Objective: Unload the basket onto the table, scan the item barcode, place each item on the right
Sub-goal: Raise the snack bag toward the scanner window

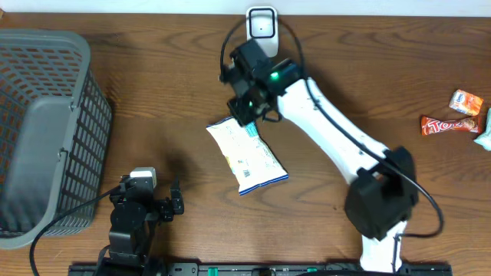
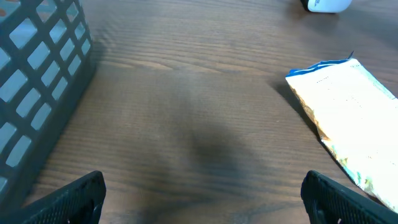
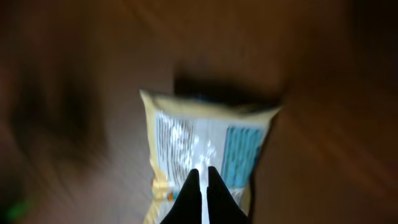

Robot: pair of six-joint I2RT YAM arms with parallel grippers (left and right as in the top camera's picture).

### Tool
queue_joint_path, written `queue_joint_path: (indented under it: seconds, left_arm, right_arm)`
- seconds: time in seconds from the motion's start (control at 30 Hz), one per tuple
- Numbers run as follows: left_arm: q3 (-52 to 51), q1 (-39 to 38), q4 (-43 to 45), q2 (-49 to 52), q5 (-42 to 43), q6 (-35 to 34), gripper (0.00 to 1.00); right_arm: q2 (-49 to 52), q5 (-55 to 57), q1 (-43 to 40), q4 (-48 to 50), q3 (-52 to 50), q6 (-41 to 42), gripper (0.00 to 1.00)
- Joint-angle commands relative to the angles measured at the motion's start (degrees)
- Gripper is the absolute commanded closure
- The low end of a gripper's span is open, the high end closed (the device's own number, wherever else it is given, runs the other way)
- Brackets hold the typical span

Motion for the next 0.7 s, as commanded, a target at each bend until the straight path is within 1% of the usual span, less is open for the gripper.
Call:
queue_joint_path:
  seconds: [0.0,0.07,0.27,0.4,0.67]
  left_arm:
    - [0.8,0.1,0.1,-0.3,0.5,1.0,0.01]
    - [0.8,0.1,0.1,-0.3,0.5,1.0,0.01]
    - [0.8,0.1,0.1,-0.3,0.5,1.0,0.01]
    - [0.8,0.1,0.1,-0.3,0.5,1.0,0.01]
    - [0.8,0.1,0.1,-0.3,0.5,1.0,0.01]
  right_arm:
    - [2.6,4.0,0.2,0.5,-0.4,2.3,0.99]
    - [4.8,4.2,0.1,1.2,-0.6,2.4,0.99]
    - [12.8,3.9,0.5,-0.4,-0.6,8.0,0.99]
    - [16.4,4.3,1.6,-1.9,-0.6,8.3,0.99]
    - [16.1,22.8,0.4,-2.5,-0.2,8.3,0.99]
